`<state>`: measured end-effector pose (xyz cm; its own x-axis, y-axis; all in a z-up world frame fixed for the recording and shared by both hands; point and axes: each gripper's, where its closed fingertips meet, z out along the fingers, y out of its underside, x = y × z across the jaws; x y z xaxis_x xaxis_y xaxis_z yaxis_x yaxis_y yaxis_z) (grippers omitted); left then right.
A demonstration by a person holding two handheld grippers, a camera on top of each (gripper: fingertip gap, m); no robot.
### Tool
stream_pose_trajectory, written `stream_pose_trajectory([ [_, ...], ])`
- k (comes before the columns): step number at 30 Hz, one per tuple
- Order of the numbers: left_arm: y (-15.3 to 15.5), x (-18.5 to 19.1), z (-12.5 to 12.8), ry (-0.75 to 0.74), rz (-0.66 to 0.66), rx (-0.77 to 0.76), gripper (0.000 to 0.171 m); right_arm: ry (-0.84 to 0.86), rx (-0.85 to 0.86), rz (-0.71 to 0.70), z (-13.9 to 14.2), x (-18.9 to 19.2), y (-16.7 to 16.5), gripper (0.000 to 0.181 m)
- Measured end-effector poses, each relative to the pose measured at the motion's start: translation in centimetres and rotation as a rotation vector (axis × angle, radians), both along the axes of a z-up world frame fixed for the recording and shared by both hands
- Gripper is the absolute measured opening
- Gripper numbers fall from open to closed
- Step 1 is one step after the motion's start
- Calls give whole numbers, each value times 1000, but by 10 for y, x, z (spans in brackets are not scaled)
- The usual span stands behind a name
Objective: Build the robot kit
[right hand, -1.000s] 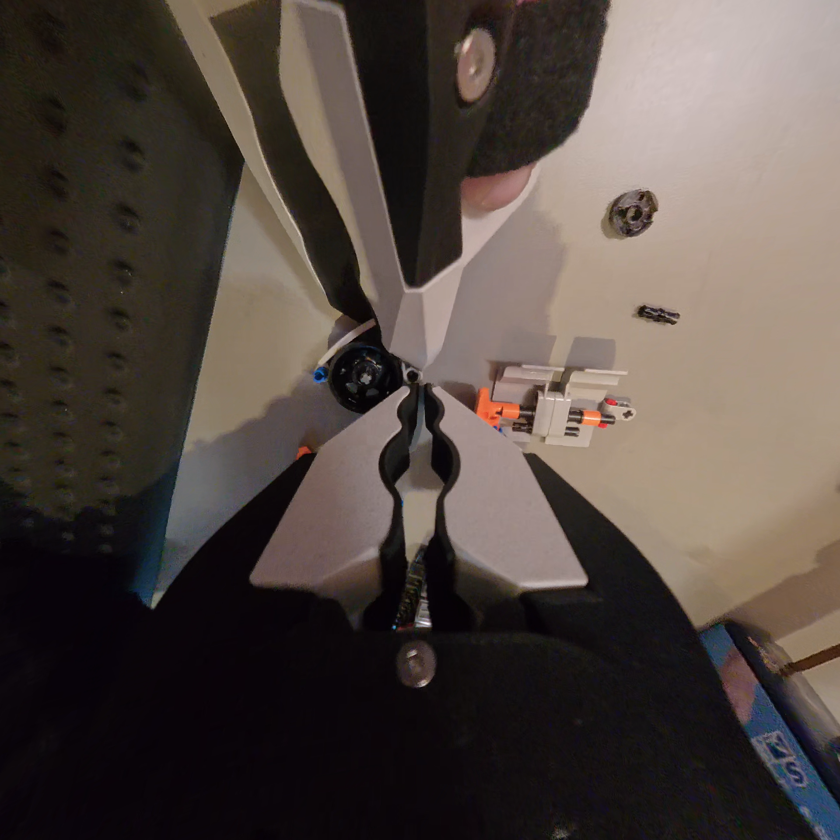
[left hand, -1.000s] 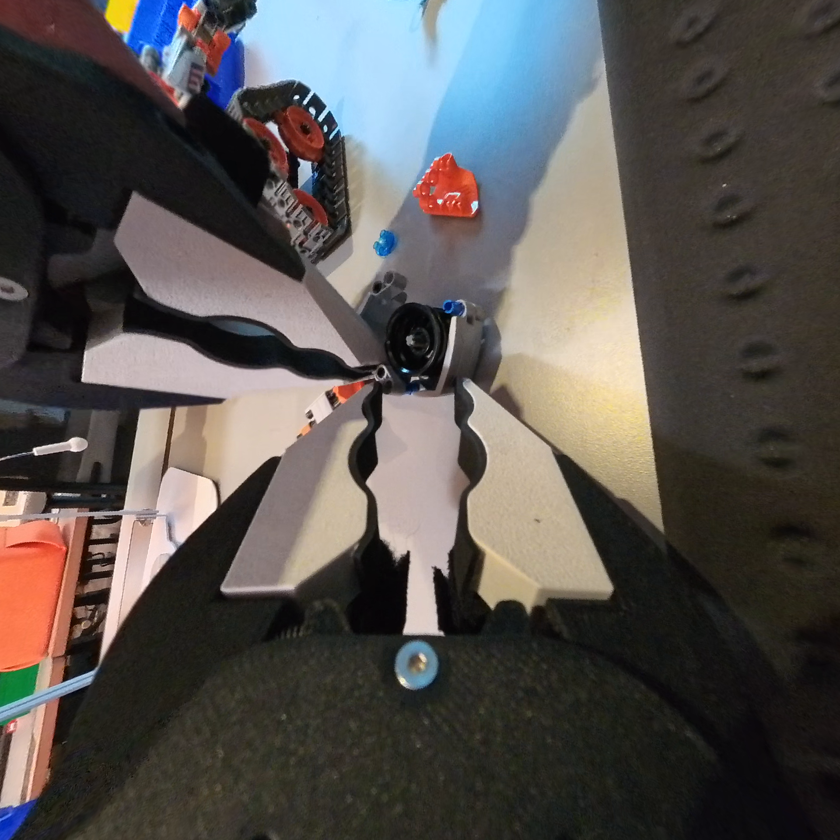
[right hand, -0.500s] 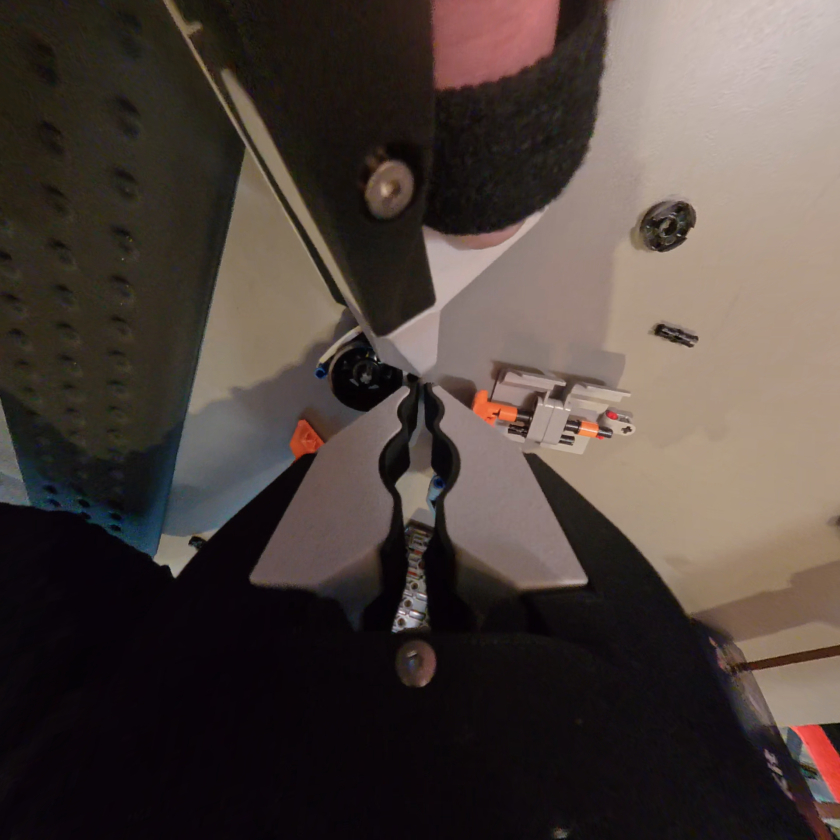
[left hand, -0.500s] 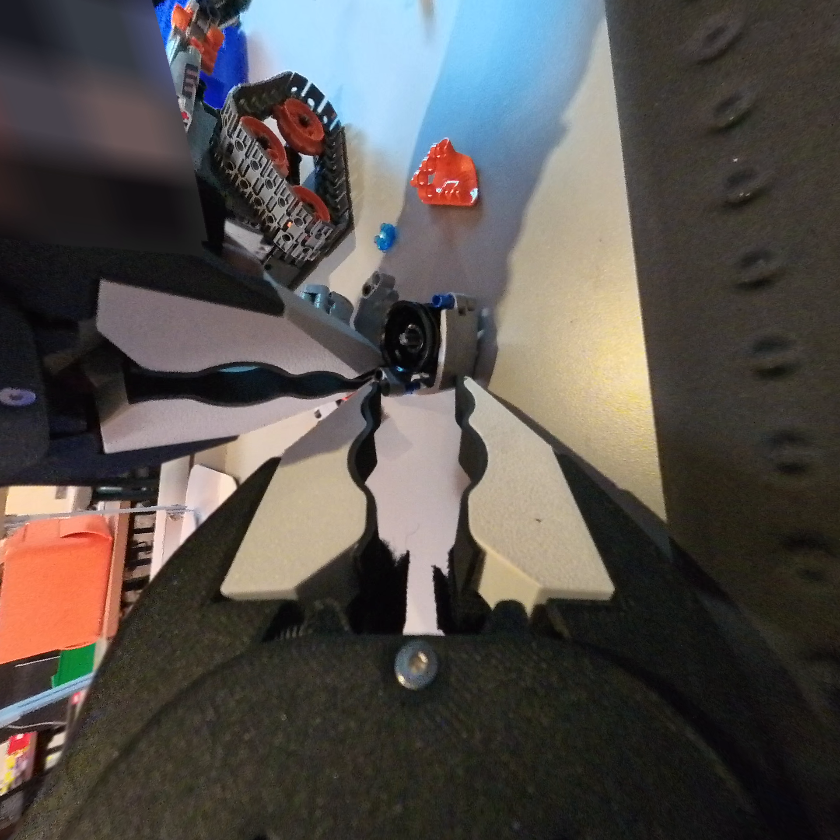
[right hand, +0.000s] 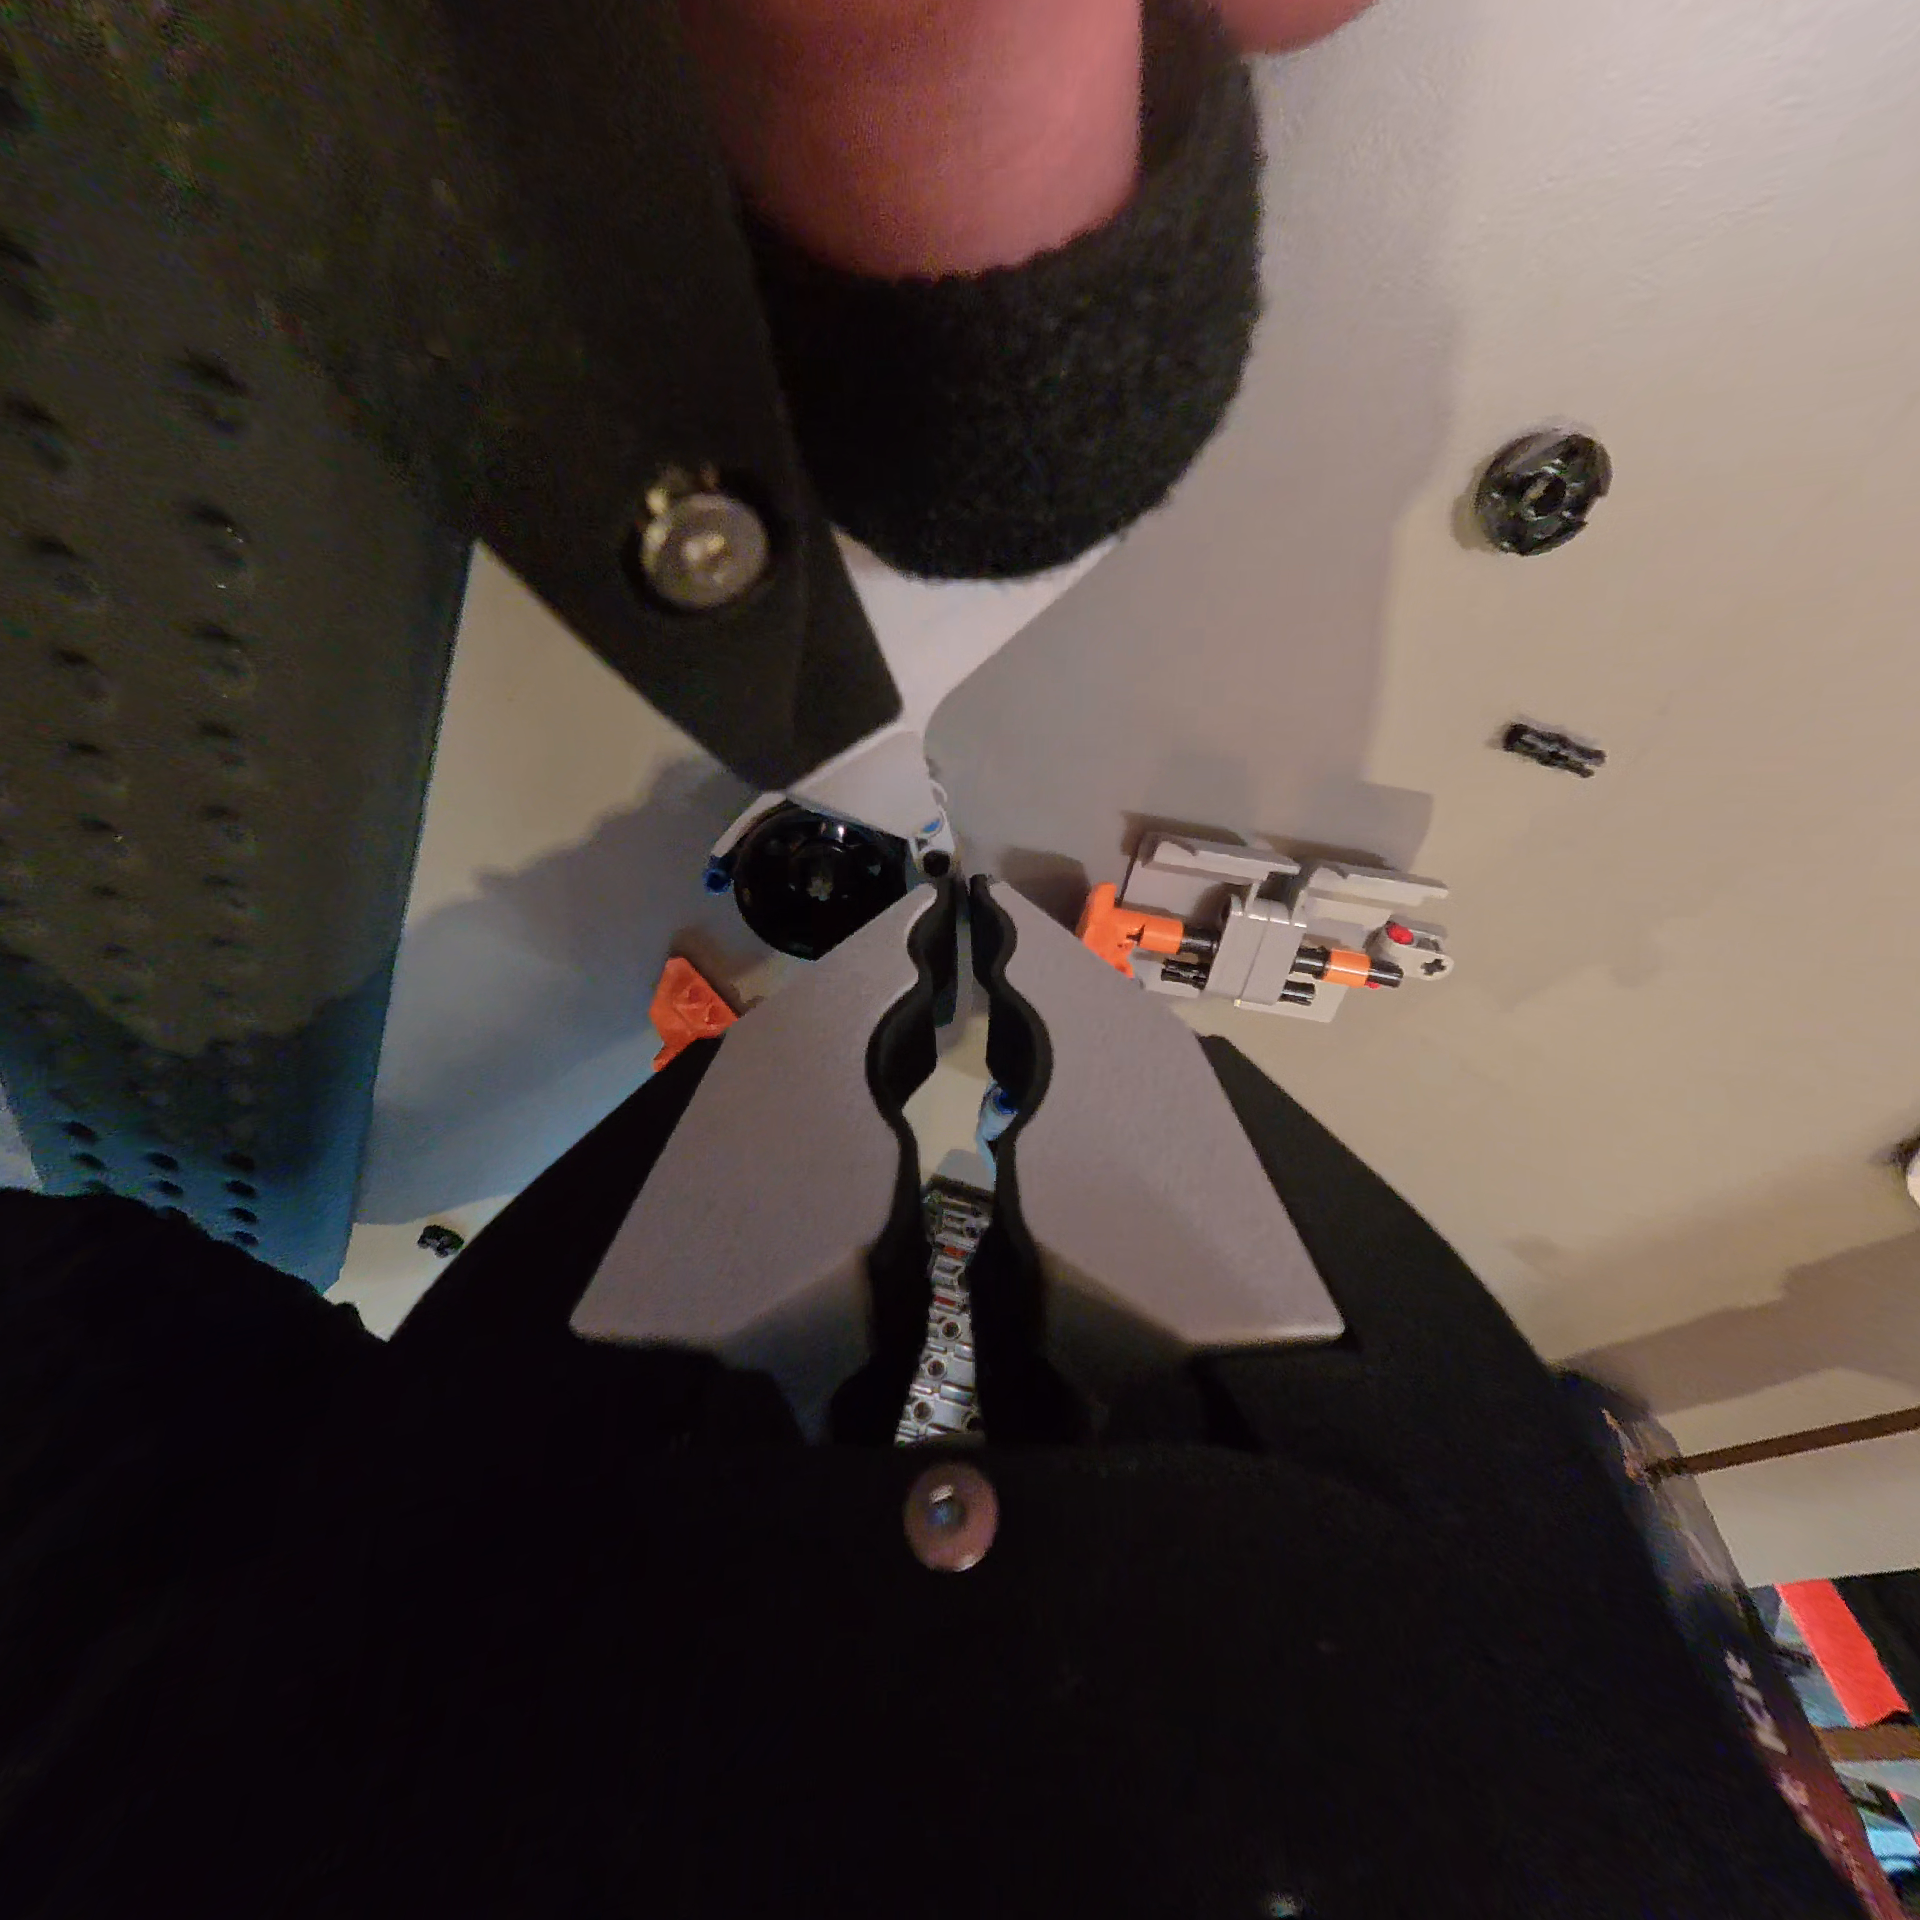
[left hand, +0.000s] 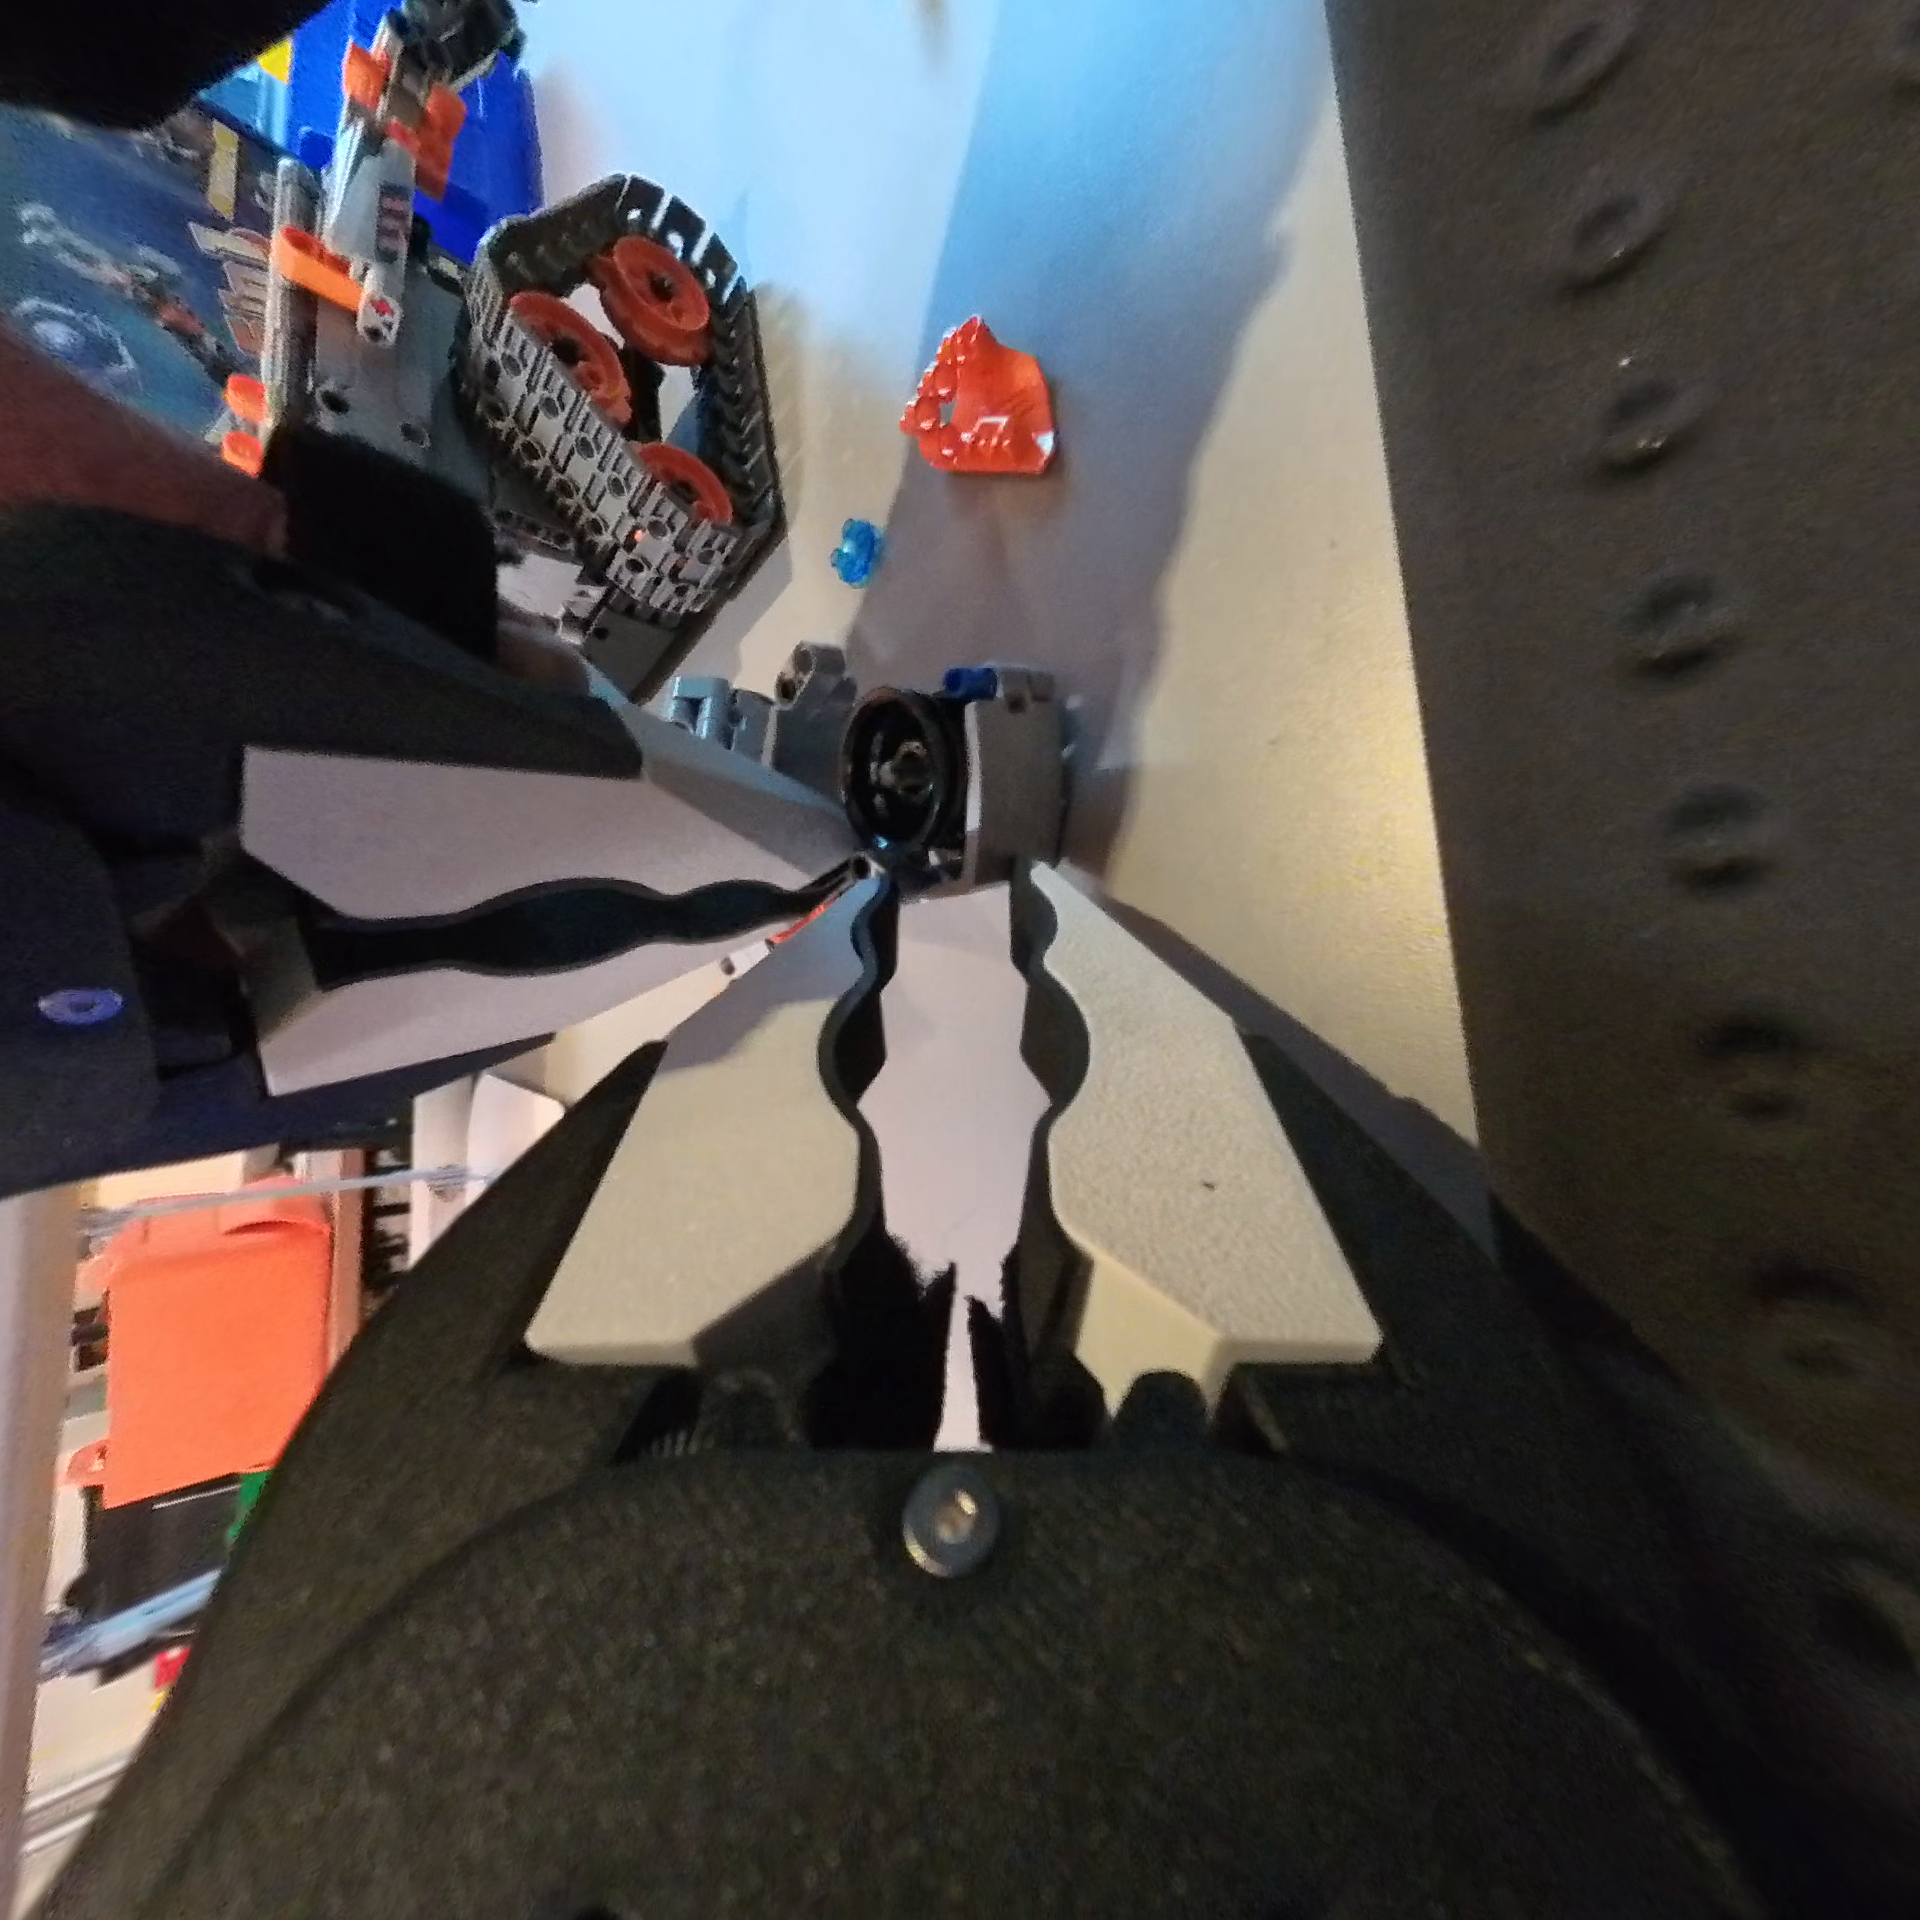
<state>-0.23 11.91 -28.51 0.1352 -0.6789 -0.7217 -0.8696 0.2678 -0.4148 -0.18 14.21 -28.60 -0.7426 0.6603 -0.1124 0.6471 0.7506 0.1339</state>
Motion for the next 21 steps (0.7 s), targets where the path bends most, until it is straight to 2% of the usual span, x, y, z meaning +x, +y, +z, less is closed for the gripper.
stream_pose_trajectory([
  [11, 1, 1, 0, 0, -2, -10, 20, 167, -50, -116, -1, -2, 1, 1],
  [17, 0, 0, 2, -38, -11, -44, 17, 349, -134, -221, 26, 4, 7, 20],
  [21, -1, 1, 4, -78, -15, -80, 28, 375, -189, -239, 21, 17, 8, 23],
])
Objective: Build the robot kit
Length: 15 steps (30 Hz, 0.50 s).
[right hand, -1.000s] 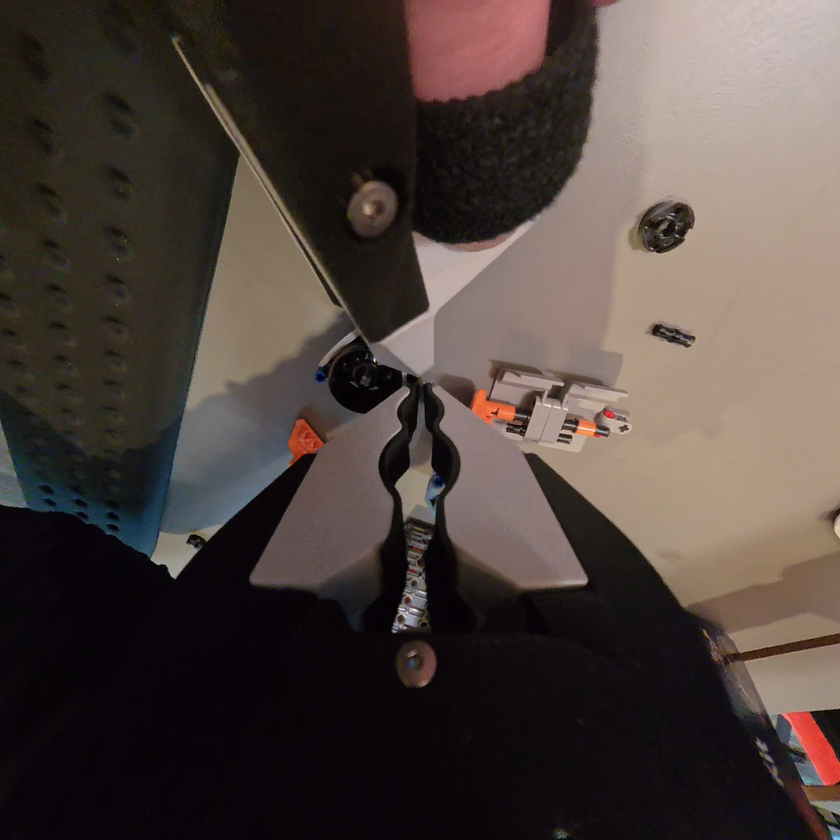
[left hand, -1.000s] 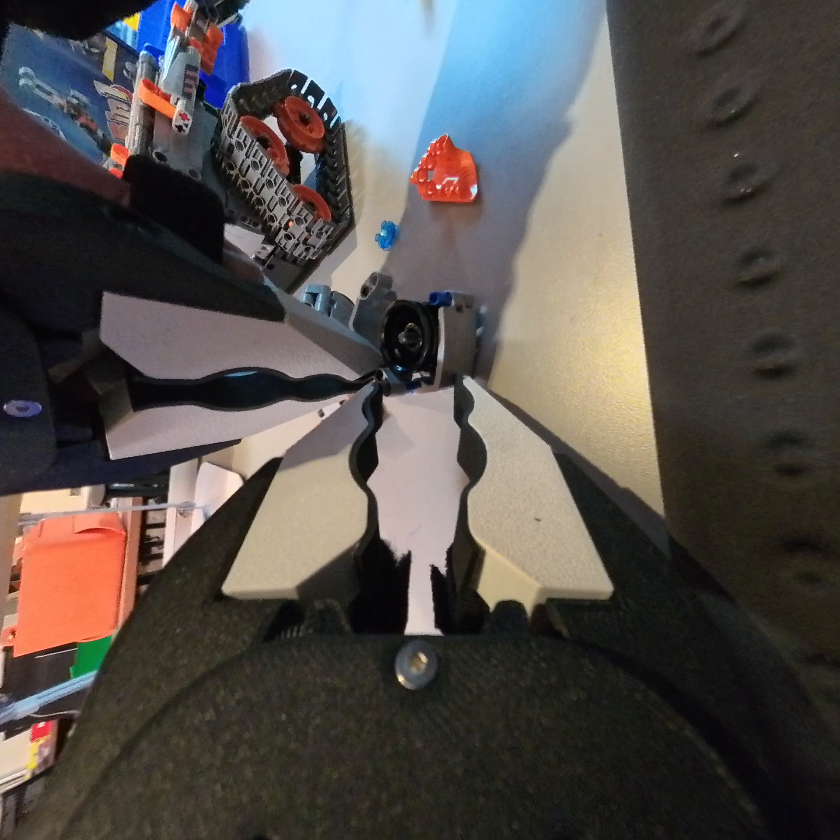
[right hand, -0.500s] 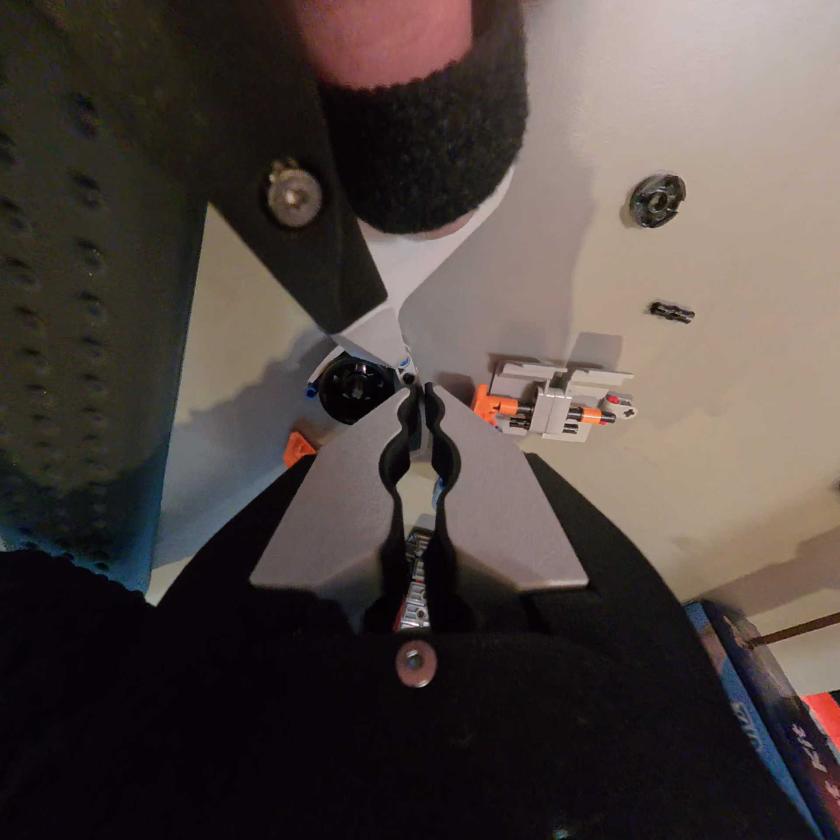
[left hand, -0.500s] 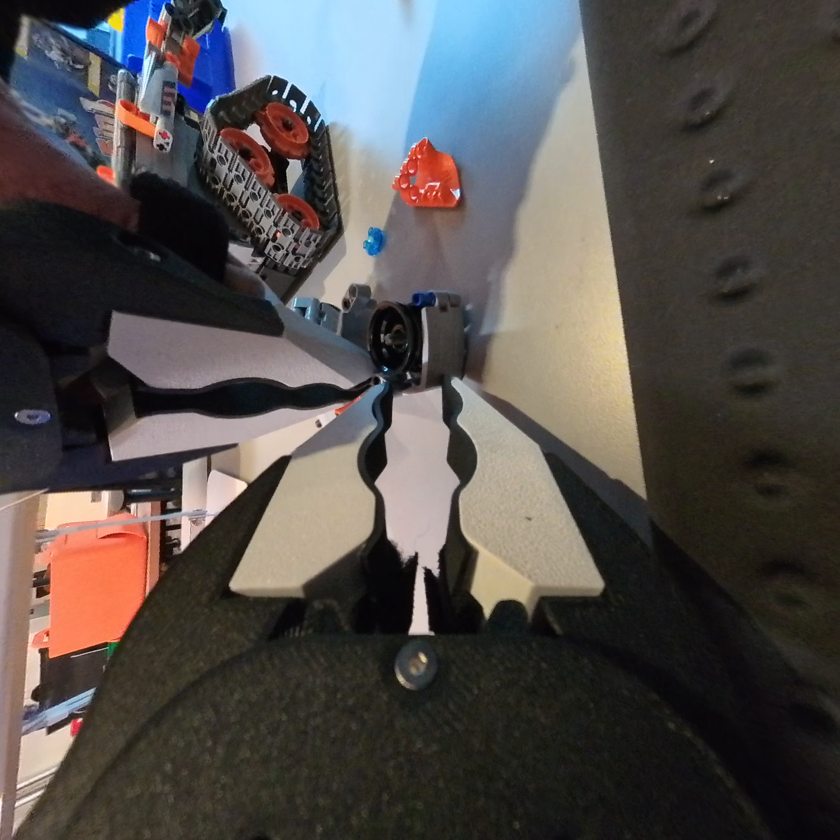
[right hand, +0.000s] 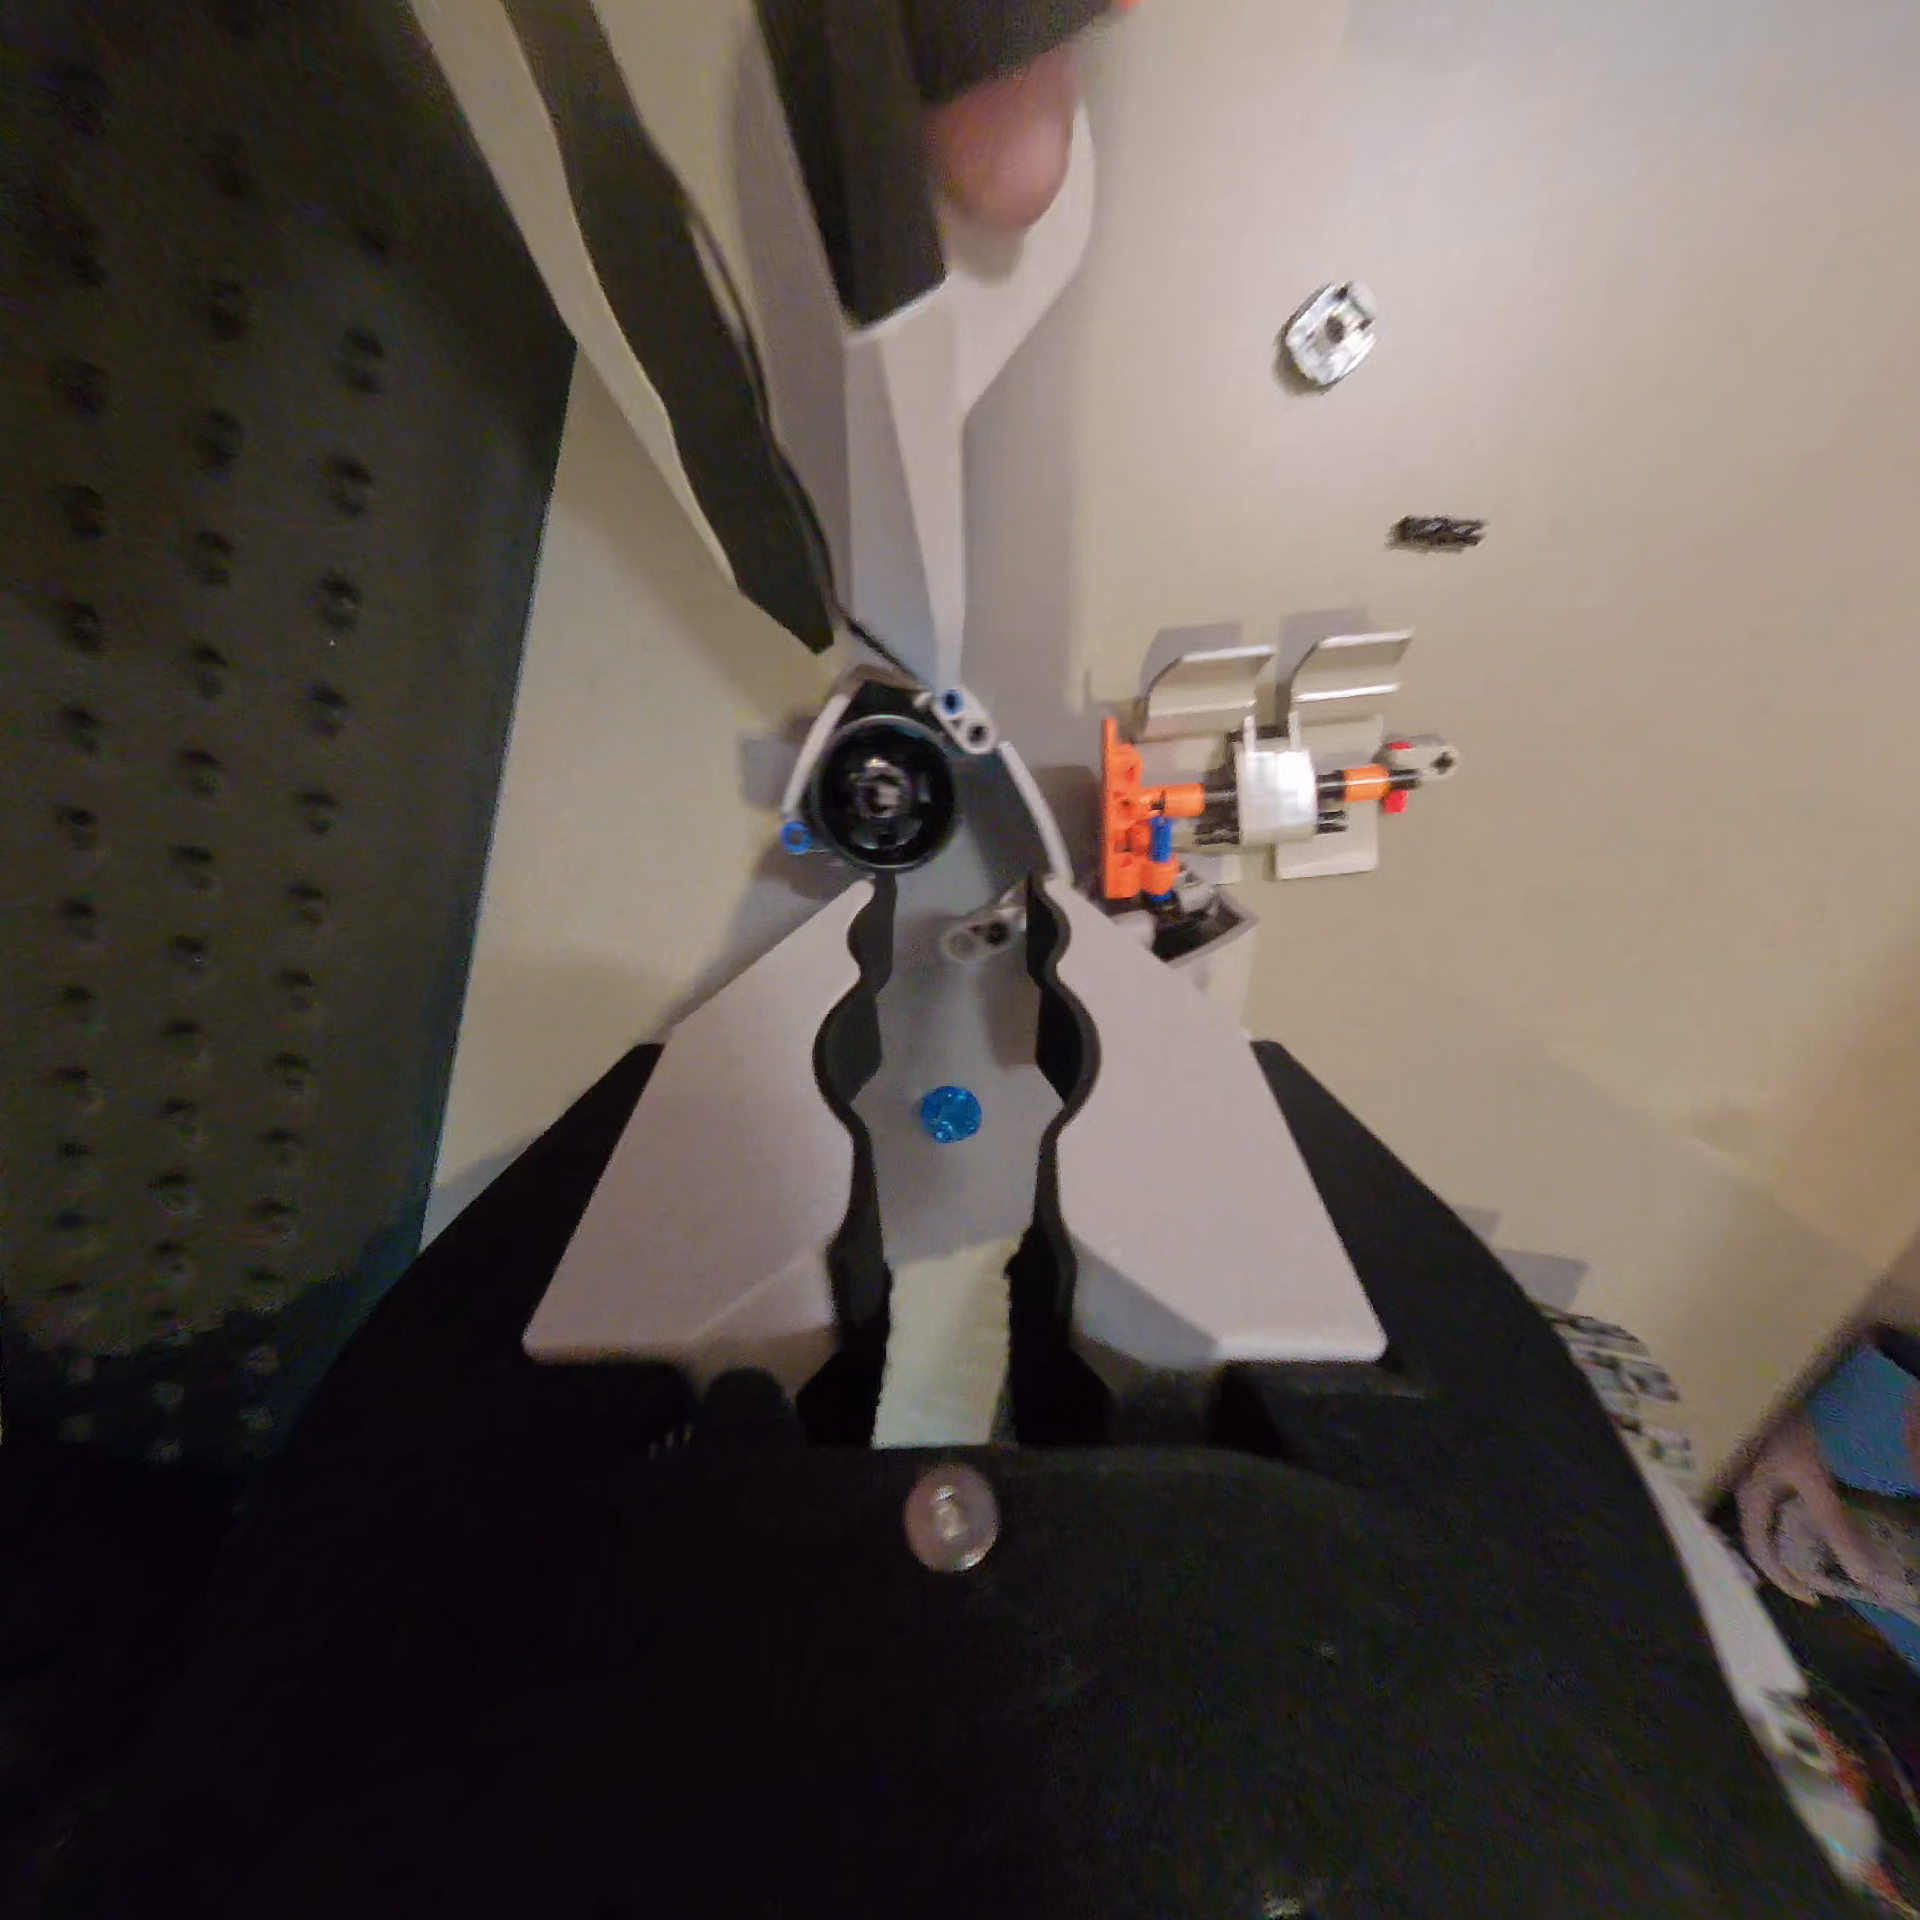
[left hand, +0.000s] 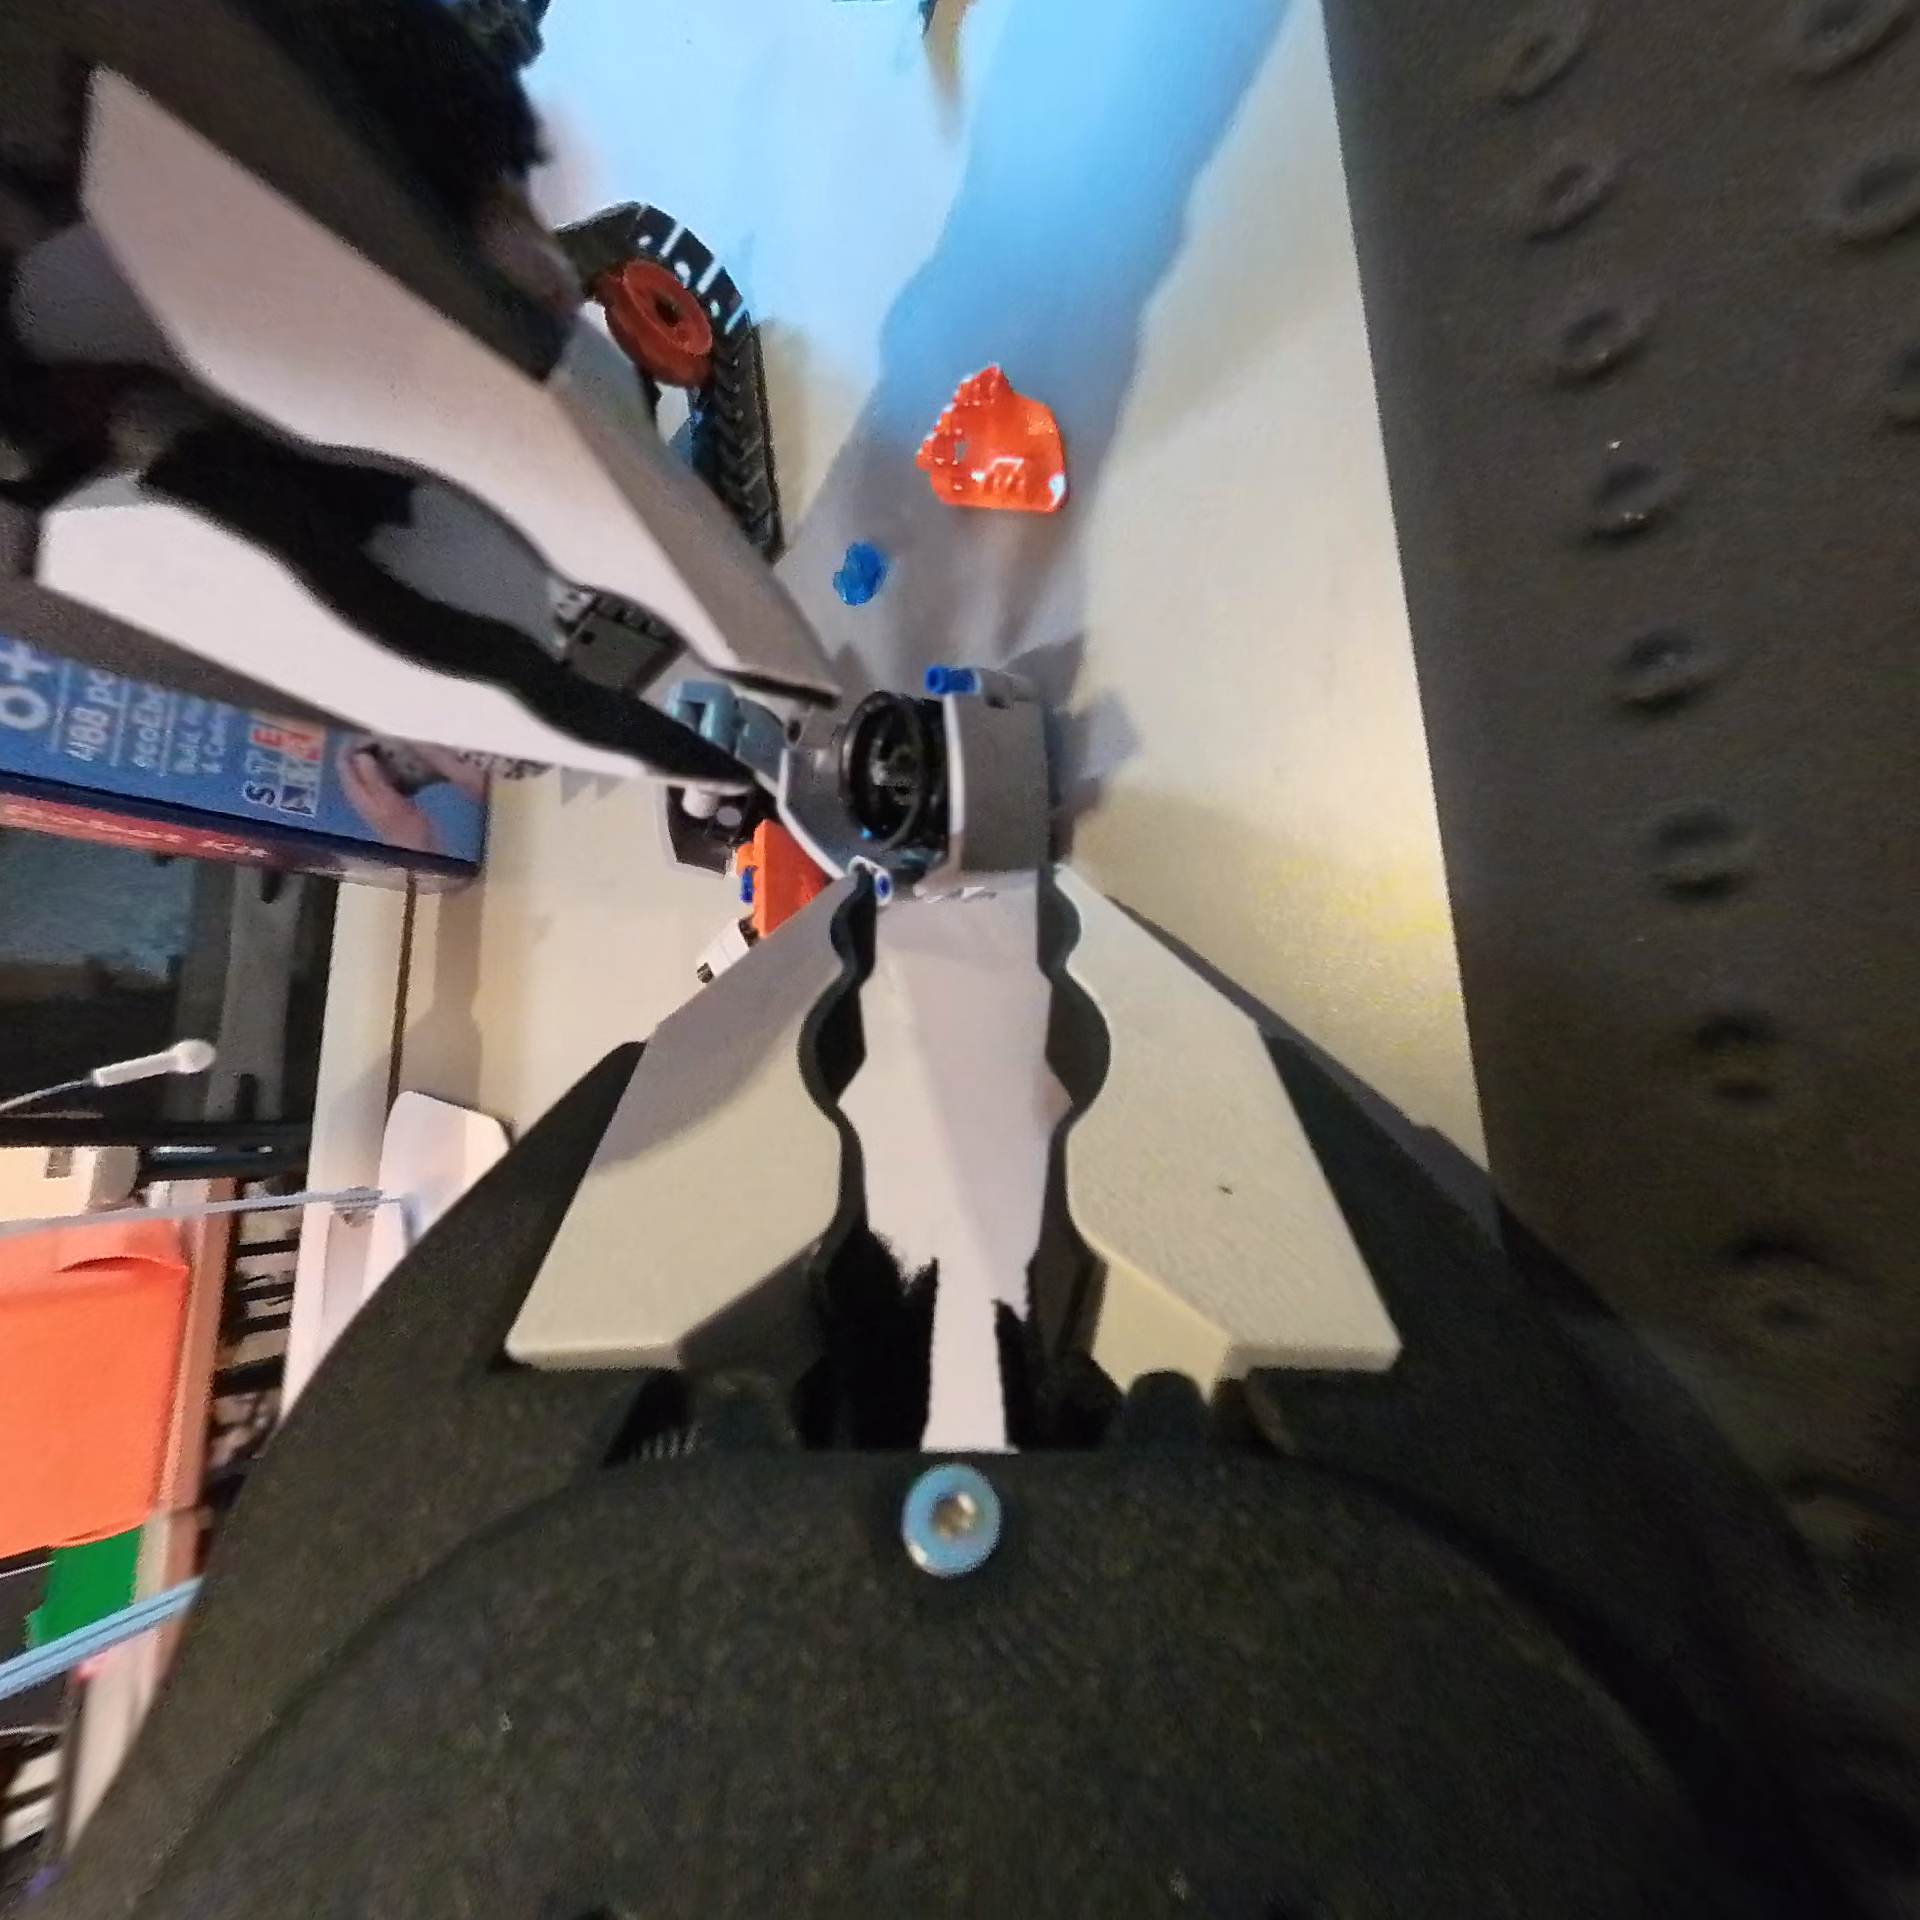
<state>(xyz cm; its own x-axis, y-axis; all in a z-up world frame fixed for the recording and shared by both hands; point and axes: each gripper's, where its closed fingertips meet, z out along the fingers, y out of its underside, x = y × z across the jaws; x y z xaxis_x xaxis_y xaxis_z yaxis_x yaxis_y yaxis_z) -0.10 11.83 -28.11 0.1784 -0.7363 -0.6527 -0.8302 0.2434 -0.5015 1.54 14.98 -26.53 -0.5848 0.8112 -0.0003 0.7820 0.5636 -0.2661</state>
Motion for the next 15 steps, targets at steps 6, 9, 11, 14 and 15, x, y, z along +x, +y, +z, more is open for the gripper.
stream_pose_trajectory([
  [6, 7, 2, 5, -100, 53, -98, 55, -7, -14, -7, -11, 9, -2, 24],
  [9, 7, 7, 6, -161, 67, -186, 59, -2, -36, 7, -15, 11, -10, 22],
  [11, 9, 9, 3, -185, 83, -240, 63, -3, -19, 13, -19, 12, -13, 21],
  [14, 7, 11, -4, -213, 94, -346, 65, 39, -60, 33, -21, 7, -28, 17],
  [15, 6, 11, -7, -220, 97, -379, 63, 47, -52, 41, -21, 7, -30, 17],
])
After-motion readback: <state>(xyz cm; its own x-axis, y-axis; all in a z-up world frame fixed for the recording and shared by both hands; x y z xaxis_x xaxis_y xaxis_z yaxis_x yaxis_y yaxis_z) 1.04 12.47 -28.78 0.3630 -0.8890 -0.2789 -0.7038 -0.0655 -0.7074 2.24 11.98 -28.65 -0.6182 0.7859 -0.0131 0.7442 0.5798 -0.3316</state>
